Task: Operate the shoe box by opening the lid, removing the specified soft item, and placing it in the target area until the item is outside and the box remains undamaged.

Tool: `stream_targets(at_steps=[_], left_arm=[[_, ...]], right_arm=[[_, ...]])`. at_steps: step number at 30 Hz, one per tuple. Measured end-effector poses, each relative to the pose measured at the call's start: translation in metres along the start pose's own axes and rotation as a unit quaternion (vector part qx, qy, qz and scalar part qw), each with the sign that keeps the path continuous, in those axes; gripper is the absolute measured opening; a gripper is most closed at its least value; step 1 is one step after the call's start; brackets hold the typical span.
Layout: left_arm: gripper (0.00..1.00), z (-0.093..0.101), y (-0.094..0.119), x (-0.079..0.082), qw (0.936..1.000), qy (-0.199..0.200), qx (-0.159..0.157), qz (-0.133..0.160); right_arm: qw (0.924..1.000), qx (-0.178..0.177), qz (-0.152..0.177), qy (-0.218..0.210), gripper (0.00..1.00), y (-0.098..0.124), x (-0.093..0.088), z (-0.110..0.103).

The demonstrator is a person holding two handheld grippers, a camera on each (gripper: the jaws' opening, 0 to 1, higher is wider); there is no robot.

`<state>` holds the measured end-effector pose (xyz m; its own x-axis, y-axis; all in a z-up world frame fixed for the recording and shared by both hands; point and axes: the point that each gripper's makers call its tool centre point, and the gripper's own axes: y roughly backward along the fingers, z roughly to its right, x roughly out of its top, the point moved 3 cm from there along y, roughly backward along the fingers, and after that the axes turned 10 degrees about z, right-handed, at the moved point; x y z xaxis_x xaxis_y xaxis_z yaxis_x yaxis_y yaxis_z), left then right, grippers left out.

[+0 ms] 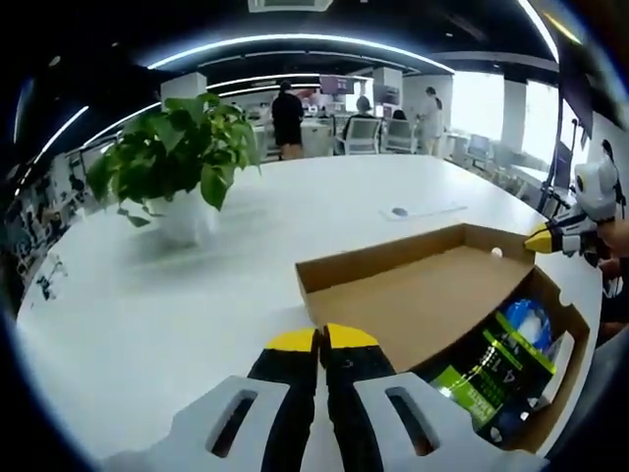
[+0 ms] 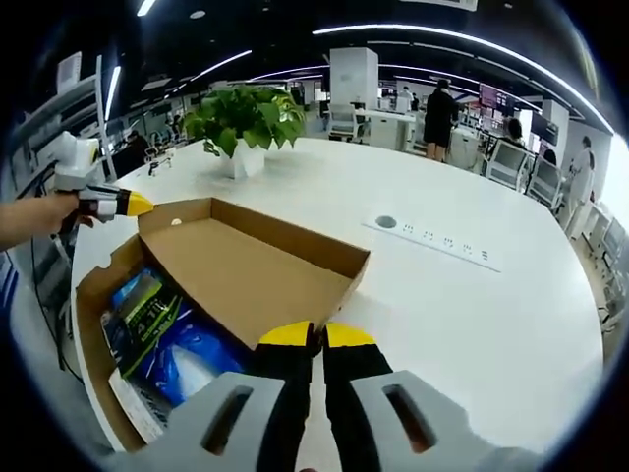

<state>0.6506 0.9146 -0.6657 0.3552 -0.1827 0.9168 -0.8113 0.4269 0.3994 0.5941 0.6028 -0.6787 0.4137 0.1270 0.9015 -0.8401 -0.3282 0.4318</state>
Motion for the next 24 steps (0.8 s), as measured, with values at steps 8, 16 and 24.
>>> stream_targets(at_steps=[8,16,24], left_arm=[[0.00,0.0008,-0.0028,-0.0021,0.9997,-0.019,0.001,-0.012],[0.00,-0.0003,-0.0045,-0.0030,0.9995,-0.024,0.004,-0.021],[0.00,0.0007,-0.0015,-0.0008,0.9996,-0.023,0.002,-0.018]], right_arm=[[0.9999,0.000,-0.007,-0.010,0.02,-0.0022,-0.0020,0.0007],[0.9998,0.000,-0.012,-0.017,0.02,-0.0041,-0.0035,0.0007],[0.9997,0.000,-0.012,-0.021,0.02,-0.0021,-0.0017,0.0001]])
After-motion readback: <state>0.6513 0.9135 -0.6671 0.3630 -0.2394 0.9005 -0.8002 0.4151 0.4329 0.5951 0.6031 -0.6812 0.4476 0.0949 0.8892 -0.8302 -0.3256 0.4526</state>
